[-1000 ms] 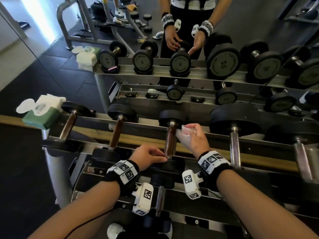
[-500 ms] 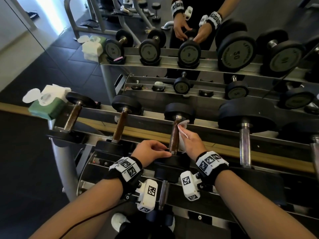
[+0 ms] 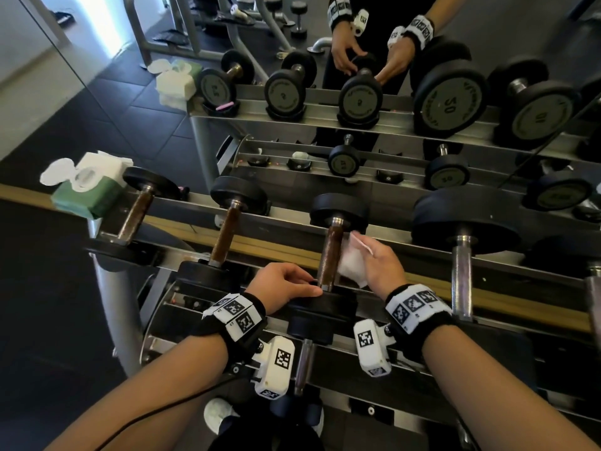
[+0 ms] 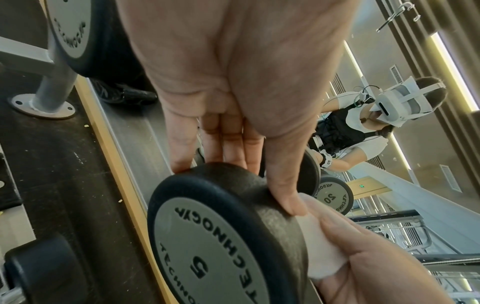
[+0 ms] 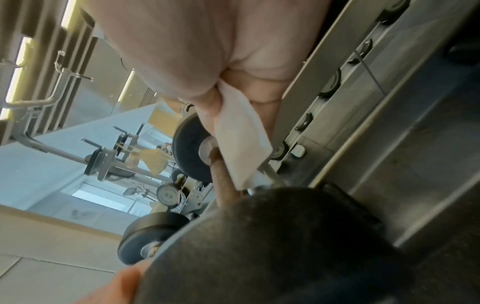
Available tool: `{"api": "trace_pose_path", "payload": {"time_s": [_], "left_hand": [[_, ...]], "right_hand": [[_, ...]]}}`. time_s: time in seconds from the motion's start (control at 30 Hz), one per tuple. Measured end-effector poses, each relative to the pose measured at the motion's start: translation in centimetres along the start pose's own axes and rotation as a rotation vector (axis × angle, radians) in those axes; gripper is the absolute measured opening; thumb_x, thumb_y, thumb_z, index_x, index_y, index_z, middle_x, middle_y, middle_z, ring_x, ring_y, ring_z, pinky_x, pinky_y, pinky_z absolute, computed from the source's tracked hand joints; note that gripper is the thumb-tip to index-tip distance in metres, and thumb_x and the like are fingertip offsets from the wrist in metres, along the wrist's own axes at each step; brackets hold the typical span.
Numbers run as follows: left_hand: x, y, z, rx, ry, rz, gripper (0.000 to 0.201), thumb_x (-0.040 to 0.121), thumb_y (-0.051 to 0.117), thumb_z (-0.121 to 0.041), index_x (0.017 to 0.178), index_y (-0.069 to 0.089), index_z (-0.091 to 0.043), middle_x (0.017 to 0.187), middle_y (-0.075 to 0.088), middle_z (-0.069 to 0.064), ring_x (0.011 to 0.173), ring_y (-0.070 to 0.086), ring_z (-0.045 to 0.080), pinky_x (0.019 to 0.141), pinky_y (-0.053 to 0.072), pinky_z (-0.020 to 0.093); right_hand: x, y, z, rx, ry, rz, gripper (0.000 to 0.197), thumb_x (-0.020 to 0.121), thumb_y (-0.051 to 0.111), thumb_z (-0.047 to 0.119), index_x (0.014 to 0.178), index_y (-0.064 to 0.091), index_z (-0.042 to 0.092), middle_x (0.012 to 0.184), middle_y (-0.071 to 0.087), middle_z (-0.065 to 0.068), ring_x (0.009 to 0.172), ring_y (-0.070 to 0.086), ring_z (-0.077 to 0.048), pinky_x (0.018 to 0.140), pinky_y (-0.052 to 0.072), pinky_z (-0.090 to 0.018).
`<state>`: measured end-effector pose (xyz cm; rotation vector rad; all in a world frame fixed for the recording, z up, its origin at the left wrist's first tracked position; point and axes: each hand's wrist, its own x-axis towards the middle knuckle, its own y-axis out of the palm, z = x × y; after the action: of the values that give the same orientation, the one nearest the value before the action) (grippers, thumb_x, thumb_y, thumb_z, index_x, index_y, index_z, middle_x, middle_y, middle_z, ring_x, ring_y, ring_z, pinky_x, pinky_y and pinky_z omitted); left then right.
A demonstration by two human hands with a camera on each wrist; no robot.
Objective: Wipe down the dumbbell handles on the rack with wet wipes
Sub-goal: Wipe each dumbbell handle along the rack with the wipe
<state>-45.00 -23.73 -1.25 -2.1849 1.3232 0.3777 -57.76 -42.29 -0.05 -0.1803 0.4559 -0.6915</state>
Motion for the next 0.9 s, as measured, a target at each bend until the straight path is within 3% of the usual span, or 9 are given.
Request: {"api": "trace_pose_path", "payload": {"time_s": [0.1,0.2,0.33,0.43,0.53,0.63,0.73,0.8,0.9], "left_hand": [[0.0,0.0,0.0,0.015,-0.004,-0.002,0.032,0.071,0.084,-0.044,0.099,0.071,-0.036,0.092,0.074,-0.015,0.084,0.069,-0.003,0.077,0.054,0.022],[0.0,0.0,-0.1,0.034,-0.011,-0.012,0.032,0.070,0.084,-0.046,0.098,0.071,-0.037,0.090,0.074,-0.017,0.082,0.069,-0.004,0.076,0.053,0.021],[0.0,-0.1,-0.1,0.031,-0.008,-0.026,0.032,0.070,0.085,-0.045,0.097,0.072,-0.036,0.086,0.073,-0.019,0.078,0.067,-0.008,0.071,0.051,0.017],[-0.2,-0.1,-0.1,0.021,0.001,-0.016,0.032,0.071,0.084,-0.045,0.099,0.071,-0.035,0.089,0.074,-0.016,0.080,0.068,-0.006,0.073,0.052,0.019],[-0.4,-0.2,-0.2,0.002,0.007,-0.002,0.031,0.073,0.083,-0.044,0.101,0.070,-0.036,0.088,0.074,-0.018,0.080,0.067,-0.010,0.070,0.049,0.015],[-0.6,-0.2,-0.3,-0.001,0.011,-0.007,0.030,0.074,0.082,-0.044,0.101,0.070,-0.035,0.090,0.074,-0.016,0.080,0.066,-0.010,0.068,0.047,0.013],[-0.8,-0.2,-0.3,0.007,0.015,-0.015,0.031,0.076,0.080,-0.045,0.103,0.069,-0.035,0.093,0.073,-0.013,0.083,0.067,-0.005,0.071,0.047,0.014],[-0.9,0.0,-0.3,0.009,0.025,-0.035,0.033,0.076,0.080,-0.045,0.104,0.069,-0.033,0.094,0.073,-0.012,0.085,0.066,-0.004,0.071,0.047,0.014],[-1.1,0.4,-0.3,0.020,0.044,-0.088,0.035,0.076,0.081,-0.046,0.105,0.071,-0.031,0.093,0.073,-0.013,0.086,0.066,-0.004,0.072,0.046,0.013]], "right_hand": [[0.9,1.1,0.2,-0.137,-0.045,0.070,0.036,0.105,0.041,0.030,0.139,0.054,0.028,0.132,0.056,0.001,0.120,0.051,-0.014,0.103,0.033,-0.024],[0.4,2.4,-0.2,-0.089,0.000,0.161,0.037,0.106,0.038,0.028,0.140,0.051,0.030,0.128,0.061,-0.006,0.117,0.059,-0.020,0.109,0.040,-0.035],[-1.3,1.9,-0.8,-0.105,0.004,0.226,0.034,0.106,0.039,0.026,0.132,0.051,0.043,0.126,0.057,0.010,0.104,0.056,0.010,0.086,0.039,-0.006],[-1.9,0.3,-0.3,-0.260,-0.084,0.285,0.044,0.102,0.050,0.027,0.146,0.043,0.029,0.145,0.048,0.010,0.131,0.042,0.001,0.102,0.029,-0.013],[-1.2,-0.9,1.2,-0.411,-0.260,0.253,0.044,0.102,0.049,0.026,0.146,0.043,0.029,0.142,0.050,0.013,0.129,0.042,0.003,0.097,0.026,0.001],[0.6,-1.2,2.7,-0.667,-0.480,0.309,0.047,0.104,0.041,0.014,0.151,0.037,0.018,0.158,0.033,0.000,0.146,0.031,-0.017,0.116,0.023,-0.022],[1.6,-0.6,3.2,-1.064,-0.622,0.371,0.054,0.100,0.047,0.009,0.152,0.034,0.014,0.166,0.007,-0.004,0.147,0.015,-0.013,0.118,0.028,-0.032],[1.8,0.0,3.3,-1.201,-0.591,0.457,0.056,0.101,0.048,0.010,0.154,0.029,0.015,0.166,0.005,-0.002,0.151,0.008,-0.013,0.120,0.030,-0.036],[1.6,0.6,3.9,-1.130,-0.418,0.525,0.059,0.105,0.040,0.017,0.157,0.014,0.020,0.166,0.008,-0.004,0.152,0.012,-0.017,0.120,0.026,-0.038]]}}
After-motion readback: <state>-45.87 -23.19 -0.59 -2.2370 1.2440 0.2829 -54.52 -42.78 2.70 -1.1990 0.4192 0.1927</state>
